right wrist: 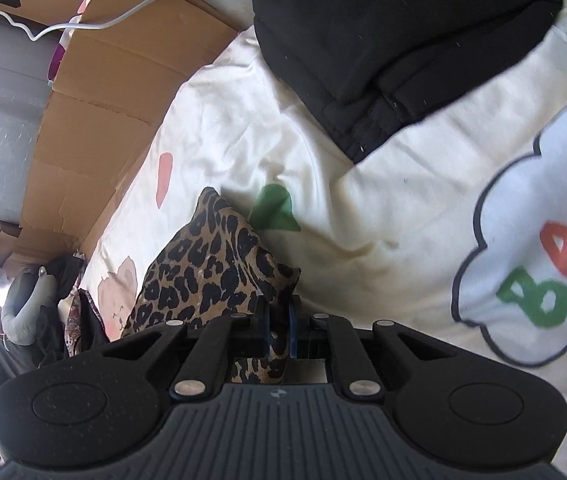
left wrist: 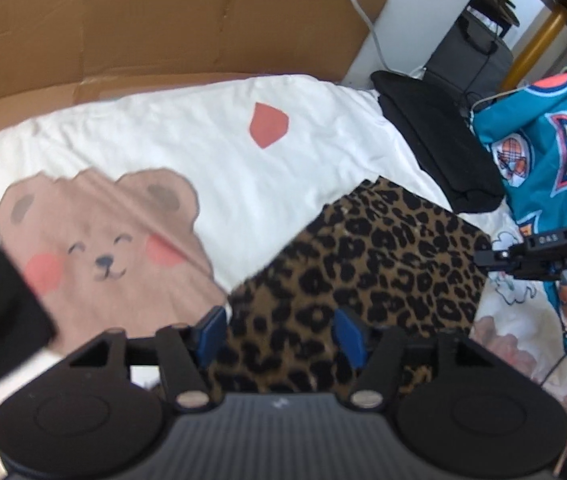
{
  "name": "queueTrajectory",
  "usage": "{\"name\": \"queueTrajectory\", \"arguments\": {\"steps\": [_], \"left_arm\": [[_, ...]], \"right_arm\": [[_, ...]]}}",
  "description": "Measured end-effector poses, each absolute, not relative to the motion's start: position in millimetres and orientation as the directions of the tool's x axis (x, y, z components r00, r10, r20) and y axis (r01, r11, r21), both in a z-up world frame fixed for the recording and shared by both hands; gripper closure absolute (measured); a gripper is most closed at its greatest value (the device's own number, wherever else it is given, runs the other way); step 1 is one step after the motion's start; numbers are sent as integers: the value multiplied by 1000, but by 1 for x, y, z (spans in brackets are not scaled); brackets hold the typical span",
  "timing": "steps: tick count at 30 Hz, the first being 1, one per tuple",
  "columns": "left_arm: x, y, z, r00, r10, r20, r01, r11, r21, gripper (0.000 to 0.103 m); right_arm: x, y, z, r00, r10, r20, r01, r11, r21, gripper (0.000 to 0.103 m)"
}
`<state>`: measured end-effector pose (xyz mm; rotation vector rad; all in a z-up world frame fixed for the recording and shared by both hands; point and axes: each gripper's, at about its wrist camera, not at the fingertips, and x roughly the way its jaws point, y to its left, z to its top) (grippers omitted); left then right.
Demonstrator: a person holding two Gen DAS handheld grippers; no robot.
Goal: Fold clothes
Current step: 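Grasp the folded pants edge with the right tool while the left tool grasps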
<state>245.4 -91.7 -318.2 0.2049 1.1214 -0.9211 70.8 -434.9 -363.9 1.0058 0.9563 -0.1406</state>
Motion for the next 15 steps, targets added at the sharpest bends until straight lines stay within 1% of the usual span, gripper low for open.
{"name": "queueTrajectory", "arguments": {"steps": [3,4,5,6,9,10,12,13,15], "left_arm": [[254,-112,-325,105,-536,-838,710,630,-314,39],[256,-120,-327,97,-540,-836,715,622,-319,38],[258,-128,-330,86,-538,-838,722,614,-320,34],[260,-135,-333,74,-533,-843,729,606,-319,33],[265,-155,-347,22,-513,-858,742,584,-330,33],[267,-160,-351,3,-505,-863,741,581,-337,33],[270,-168,-360,-31,-490,-871,738,577,-350,33],[271,-170,-361,-41,-487,-872,737,575,-356,33],[273,-172,-364,-56,-485,-873,736,570,-365,35]], "right_arm": [[75,-440,-362,613,288,-736,513,563,648,96],[76,-443,-361,620,278,-733,516,560,649,96],[77,-445,-361,629,268,-730,519,555,651,96],[77,-447,-362,641,259,-723,520,546,657,96],[76,-451,-369,661,249,-708,526,520,673,95],[76,-452,-371,665,248,-704,528,510,679,91],[71,-451,-377,669,241,-703,545,484,684,88],[68,-450,-380,672,243,-699,549,470,691,79],[62,-446,-385,681,253,-687,549,445,708,70]]}}
